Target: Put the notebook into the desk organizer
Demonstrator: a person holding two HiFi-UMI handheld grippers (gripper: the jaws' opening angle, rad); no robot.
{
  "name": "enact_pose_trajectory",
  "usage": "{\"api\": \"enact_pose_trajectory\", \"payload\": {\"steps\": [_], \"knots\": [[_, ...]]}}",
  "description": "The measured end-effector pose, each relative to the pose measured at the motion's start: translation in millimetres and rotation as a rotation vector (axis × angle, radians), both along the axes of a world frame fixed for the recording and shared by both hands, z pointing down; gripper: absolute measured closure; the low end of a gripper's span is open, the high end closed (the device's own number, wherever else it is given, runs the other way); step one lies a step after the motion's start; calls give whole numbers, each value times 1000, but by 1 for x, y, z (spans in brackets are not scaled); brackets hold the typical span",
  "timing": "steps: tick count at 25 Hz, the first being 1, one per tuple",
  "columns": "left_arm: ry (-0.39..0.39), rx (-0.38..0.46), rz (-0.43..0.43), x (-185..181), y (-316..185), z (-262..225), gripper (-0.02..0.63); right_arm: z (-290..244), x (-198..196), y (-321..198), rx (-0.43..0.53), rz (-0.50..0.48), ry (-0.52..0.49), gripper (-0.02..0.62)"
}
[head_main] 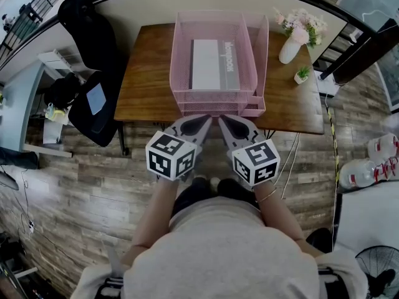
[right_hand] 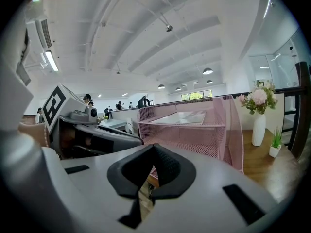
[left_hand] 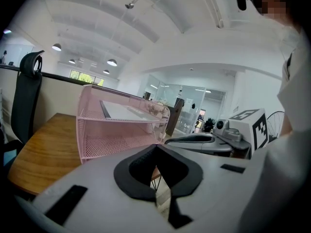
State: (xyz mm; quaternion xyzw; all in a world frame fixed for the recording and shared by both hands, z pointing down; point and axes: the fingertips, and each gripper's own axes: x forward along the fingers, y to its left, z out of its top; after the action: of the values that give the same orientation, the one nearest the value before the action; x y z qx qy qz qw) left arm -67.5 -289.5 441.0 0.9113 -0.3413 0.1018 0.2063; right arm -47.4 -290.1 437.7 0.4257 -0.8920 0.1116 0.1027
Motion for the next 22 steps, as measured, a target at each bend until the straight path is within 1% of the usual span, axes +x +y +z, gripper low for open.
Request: {"api": "enact_pose_trajectory", "payload": {"steps": [22], "knots": [[1, 16, 13, -2, -2, -4, 595, -1, -5, -2, -7, -8, -5, 586]]}}
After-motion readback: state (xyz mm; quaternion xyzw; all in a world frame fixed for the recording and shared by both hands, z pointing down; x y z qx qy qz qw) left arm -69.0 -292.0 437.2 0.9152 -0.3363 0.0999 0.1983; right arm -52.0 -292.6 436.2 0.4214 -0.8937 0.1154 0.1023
